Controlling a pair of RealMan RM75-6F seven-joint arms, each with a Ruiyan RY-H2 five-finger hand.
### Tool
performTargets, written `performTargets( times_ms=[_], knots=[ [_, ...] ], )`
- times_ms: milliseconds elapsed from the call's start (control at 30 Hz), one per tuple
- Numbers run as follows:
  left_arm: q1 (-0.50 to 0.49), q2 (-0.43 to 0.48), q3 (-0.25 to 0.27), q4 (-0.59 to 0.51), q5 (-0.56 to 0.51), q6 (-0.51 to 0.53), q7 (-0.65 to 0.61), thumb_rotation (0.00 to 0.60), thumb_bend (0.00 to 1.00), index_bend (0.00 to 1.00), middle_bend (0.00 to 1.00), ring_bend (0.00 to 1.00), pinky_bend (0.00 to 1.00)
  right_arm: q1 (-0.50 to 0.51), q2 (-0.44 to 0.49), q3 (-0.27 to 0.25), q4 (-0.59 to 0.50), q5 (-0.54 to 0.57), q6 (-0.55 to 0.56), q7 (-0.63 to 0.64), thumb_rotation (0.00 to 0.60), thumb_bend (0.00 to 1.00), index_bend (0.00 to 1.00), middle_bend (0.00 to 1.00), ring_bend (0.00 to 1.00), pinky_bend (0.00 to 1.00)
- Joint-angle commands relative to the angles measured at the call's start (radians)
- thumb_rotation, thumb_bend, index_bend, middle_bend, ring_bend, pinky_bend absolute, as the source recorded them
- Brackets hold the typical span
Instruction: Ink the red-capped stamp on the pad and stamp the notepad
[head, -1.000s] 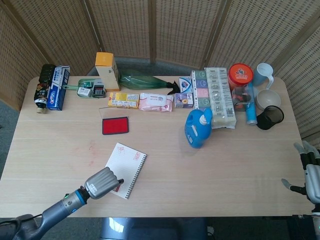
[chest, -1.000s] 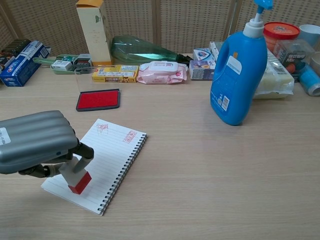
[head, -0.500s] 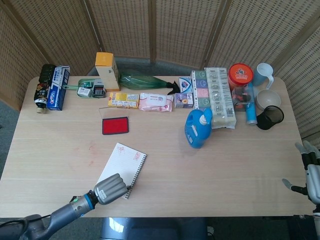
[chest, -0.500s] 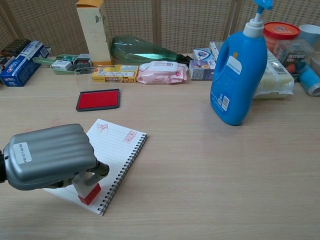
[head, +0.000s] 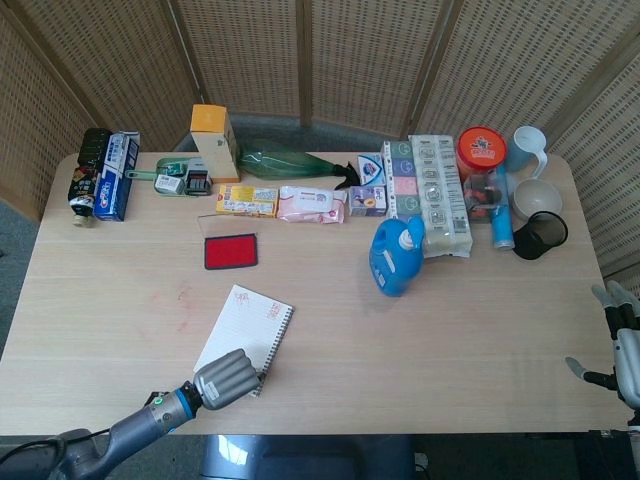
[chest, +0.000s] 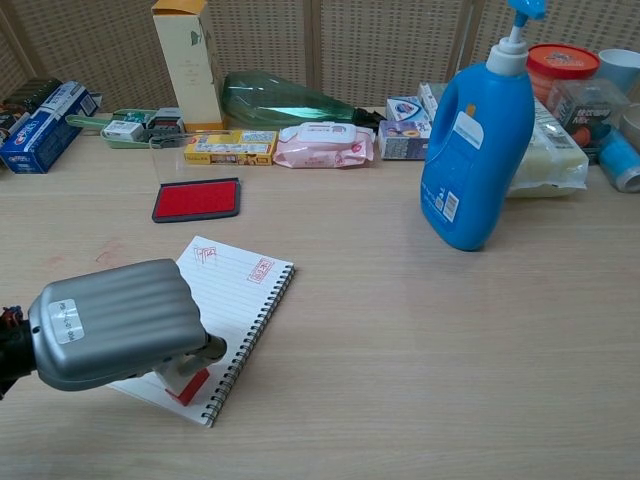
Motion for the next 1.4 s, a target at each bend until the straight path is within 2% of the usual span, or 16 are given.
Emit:
performTargets(
  times_ms=[33, 933, 1400],
  knots=[
    [0.003, -0.005, 0.002, 0.007, -0.001, 0.000, -0.004, 0.600, 0.38, 0.66, 1.00, 1.00, 1.00, 0.000, 0.000, 0.000, 0.001, 0.000, -0.001, 0.000, 0.600, 0.07, 0.06, 0.01, 0.00, 0.00],
    [0.009, -0.035, 0.006, 0.046, -0.011, -0.007, -0.031, 0.600, 0.38, 0.66, 1.00, 1.00, 1.00, -0.002, 0.001, -0.002, -0.001, -0.007, 0.004, 0.001, 0.600, 0.07, 0.06, 0.01, 0.00, 0.00],
    [0.017, 0.150, -0.078, -0.136, -0.005, 0.126, 0.024, 0.600, 0.38, 0.66, 1.00, 1.00, 1.00, -0.003, -0.003, -0.008, -0.007, -0.019, 0.008, -0.011, 0.600, 0.07, 0.06, 0.01, 0.00, 0.00]
  ],
)
